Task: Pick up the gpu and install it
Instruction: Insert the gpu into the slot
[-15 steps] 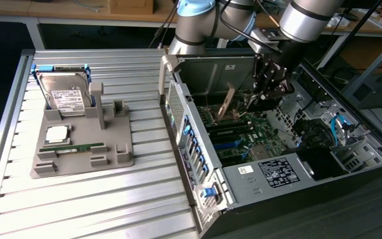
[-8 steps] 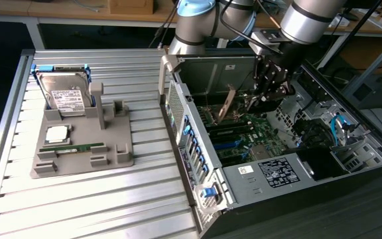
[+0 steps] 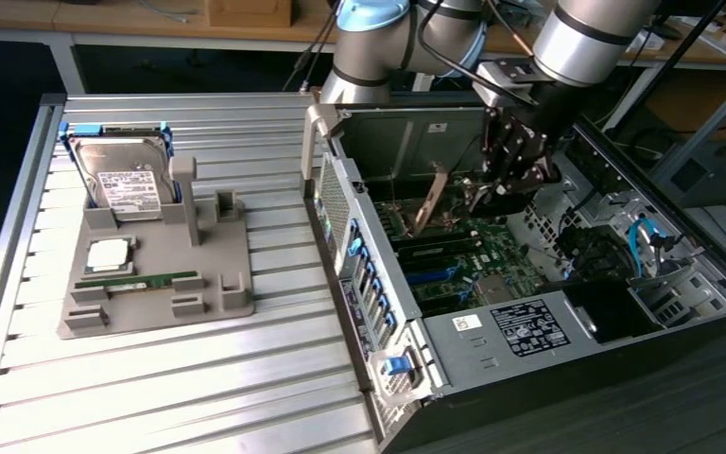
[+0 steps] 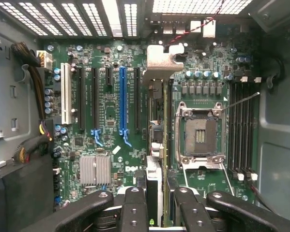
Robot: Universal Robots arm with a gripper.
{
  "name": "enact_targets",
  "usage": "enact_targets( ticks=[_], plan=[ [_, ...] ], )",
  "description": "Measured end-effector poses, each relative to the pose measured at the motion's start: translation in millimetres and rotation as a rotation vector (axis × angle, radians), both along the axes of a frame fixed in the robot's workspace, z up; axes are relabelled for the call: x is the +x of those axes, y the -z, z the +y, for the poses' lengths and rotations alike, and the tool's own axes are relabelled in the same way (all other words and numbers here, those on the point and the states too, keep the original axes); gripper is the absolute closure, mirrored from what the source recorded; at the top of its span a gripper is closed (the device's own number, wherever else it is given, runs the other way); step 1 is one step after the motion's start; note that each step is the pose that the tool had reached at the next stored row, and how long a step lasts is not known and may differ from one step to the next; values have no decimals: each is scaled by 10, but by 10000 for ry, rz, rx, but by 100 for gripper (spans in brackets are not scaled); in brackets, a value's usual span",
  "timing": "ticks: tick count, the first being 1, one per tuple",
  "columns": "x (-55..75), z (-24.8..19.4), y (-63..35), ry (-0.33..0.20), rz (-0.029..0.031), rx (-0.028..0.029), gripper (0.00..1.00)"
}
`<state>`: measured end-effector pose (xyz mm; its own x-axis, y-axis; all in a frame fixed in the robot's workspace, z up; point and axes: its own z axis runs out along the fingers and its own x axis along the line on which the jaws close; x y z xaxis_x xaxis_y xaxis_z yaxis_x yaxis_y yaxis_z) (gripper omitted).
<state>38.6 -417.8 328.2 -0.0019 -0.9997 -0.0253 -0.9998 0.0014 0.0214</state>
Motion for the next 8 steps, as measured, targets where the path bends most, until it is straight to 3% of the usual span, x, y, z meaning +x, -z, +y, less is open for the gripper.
enact_targets(
  ticks=[8],
  plan=[
    [-12, -23, 12, 0, 1, 0, 73]
  ],
)
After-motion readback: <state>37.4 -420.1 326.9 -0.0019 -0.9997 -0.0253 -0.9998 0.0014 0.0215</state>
